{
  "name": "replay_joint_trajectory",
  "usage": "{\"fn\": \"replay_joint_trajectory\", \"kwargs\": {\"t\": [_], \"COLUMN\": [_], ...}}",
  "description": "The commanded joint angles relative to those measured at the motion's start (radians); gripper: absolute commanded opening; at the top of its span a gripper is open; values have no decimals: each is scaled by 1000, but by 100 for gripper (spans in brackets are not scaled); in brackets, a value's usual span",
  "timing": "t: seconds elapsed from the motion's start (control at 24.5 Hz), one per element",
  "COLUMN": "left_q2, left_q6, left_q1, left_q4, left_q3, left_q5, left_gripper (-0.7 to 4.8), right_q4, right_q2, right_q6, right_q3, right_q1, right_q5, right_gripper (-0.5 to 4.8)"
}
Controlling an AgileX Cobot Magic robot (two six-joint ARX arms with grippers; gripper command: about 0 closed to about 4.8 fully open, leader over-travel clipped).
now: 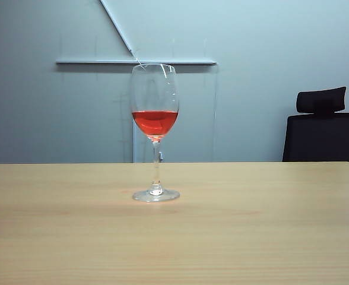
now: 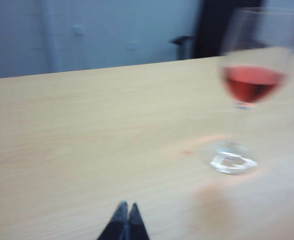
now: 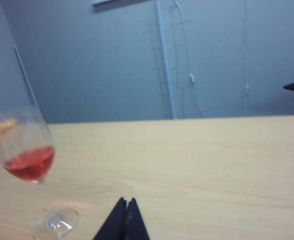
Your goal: Gently pick up the goblet, rotate it counterclockwise for two full turns (viewing from above), and then place it back on the table.
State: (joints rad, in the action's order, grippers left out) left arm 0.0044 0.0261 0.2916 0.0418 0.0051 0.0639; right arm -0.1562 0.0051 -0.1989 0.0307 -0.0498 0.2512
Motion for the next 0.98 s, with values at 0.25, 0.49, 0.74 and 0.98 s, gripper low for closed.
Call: {"fn": "replay_joint_trajectory", "kwargs": {"t": [0.25, 0.49, 0.74, 0.98], "left_q2": [2, 2, 2, 2], "left_q6": [0, 0, 0, 0], "left_q1": [159, 157, 157, 157], "left_q4": [-12, -13, -12, -13], "left_q3": [4, 4, 4, 4], "left_q5": [4, 4, 4, 3], "left_gripper": [-5, -5, -5, -5], "right_q4": [93, -115, -731, -874], "right_q2": [201, 563, 1277, 1649], "right_q6": [24, 167, 278, 278], "right_q3": [125, 198, 304, 468], "right_q1": [-58, -248, -435, -436], "right_q5": [66, -1, -4, 149], "right_gripper": [50, 273, 320, 320]}}
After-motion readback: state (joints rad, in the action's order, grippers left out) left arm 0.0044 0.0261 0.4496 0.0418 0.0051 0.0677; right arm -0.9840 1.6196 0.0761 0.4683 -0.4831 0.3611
